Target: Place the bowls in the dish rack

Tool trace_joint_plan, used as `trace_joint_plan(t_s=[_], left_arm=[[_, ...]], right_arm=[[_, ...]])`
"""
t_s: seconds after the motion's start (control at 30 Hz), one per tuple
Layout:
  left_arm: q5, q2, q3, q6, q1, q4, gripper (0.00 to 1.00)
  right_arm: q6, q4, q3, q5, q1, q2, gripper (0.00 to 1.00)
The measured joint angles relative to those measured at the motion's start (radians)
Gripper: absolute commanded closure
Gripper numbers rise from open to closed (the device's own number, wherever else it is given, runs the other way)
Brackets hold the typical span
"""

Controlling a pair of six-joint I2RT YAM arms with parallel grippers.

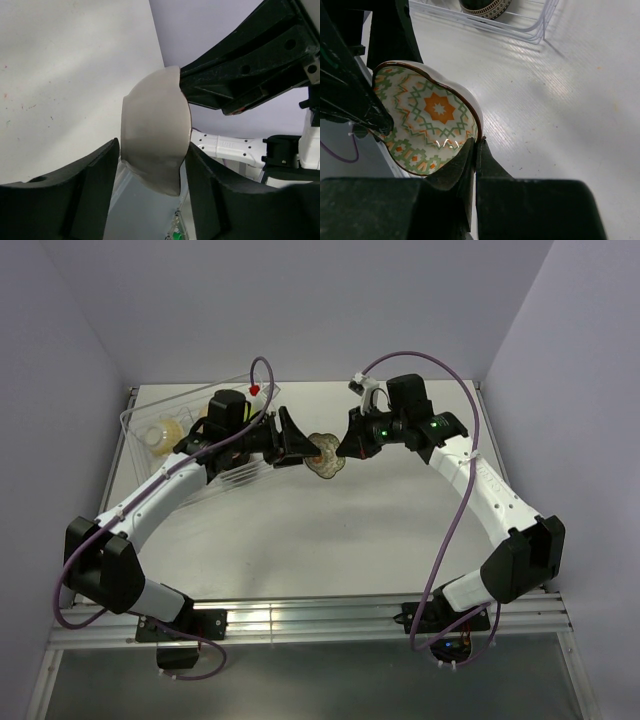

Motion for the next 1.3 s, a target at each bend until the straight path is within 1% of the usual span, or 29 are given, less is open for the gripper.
trace_joint_plan(t_s=[0.07,0.1,0.17,0.2,0.27,0.3,0.4,0.47,0.57,0.6,0.63,0.67,0.77,0.87,1.0,1.1,1.17,1.3], left_arm=[[0.009,0.000,-0.009,-0.010,0.000,0.008,0.48],[0.014,0.000,-0.013,-0.014,0.000,0.013,0.57],[0.019,0.000,-0.020,-0.021,0.000,0.021,0.66],[0.023,0.000,-0.024,-0.024,0.001,0.027,0.76],[0.026,0.000,-0.027,-0.027,0.001,0.035,0.87],[0.027,0.000,-0.027,-0.028,0.001,0.038,0.99],[0.032,0.000,-0.029,-0.028,0.002,0.040,1.00],[0.031,0.000,-0.031,-0.029,0.002,0.045,1.00],[0.031,-0.001,-0.038,-0.029,0.005,0.052,1.00],[0.029,-0.001,-0.040,-0.029,0.007,0.053,1.00],[0.027,-0.001,-0.042,-0.028,0.011,0.052,1.00],[0.024,-0.001,-0.044,-0.028,0.015,0.051,1.00],[0.013,-0.003,-0.053,-0.028,0.035,0.052,1.00],[-0.003,-0.006,-0.062,-0.021,0.066,0.038,1.00],[-0.057,-0.008,-0.053,0.046,0.110,-0.036,1.00],[-0.145,0.001,0.014,0.172,0.136,-0.160,1.00],[-0.229,0.016,0.094,0.288,0.147,-0.233,1.00],[-0.400,0.027,0.192,0.537,0.150,-0.267,1.00]], right_arm=[[0.000,0.000,0.000,-0.001,0.000,0.000,1.00],[0.001,0.000,0.000,-0.002,0.001,0.000,1.00],[0.002,-0.003,0.002,-0.001,0.002,0.000,1.00],[0.002,-0.006,0.004,0.000,0.002,0.000,1.00],[0.001,-0.010,0.006,0.000,0.002,0.001,1.00],[0.001,-0.013,0.009,0.000,0.002,0.001,1.00],[-0.002,-0.025,0.018,0.000,0.002,0.005,0.99],[-0.003,-0.033,0.026,0.000,0.002,0.010,0.91],[-0.002,-0.042,0.035,-0.003,0.003,0.021,0.72],[-0.001,-0.043,0.039,-0.006,0.003,0.024,0.59],[0.003,-0.044,0.044,-0.008,0.004,0.028,0.54],[0.001,-0.042,0.047,-0.011,0.005,0.030,0.46],[0.002,-0.042,0.051,-0.017,0.007,0.031,0.33],[0.006,-0.042,0.053,-0.018,0.009,0.031,0.27],[0.010,-0.045,0.061,-0.015,0.009,0.031,0.25],[0.010,-0.045,0.066,-0.013,0.008,0.031,0.24],[0.010,-0.047,0.068,-0.012,0.003,0.031,0.23],[0.010,-0.058,0.068,-0.010,-0.013,0.031,0.21]])
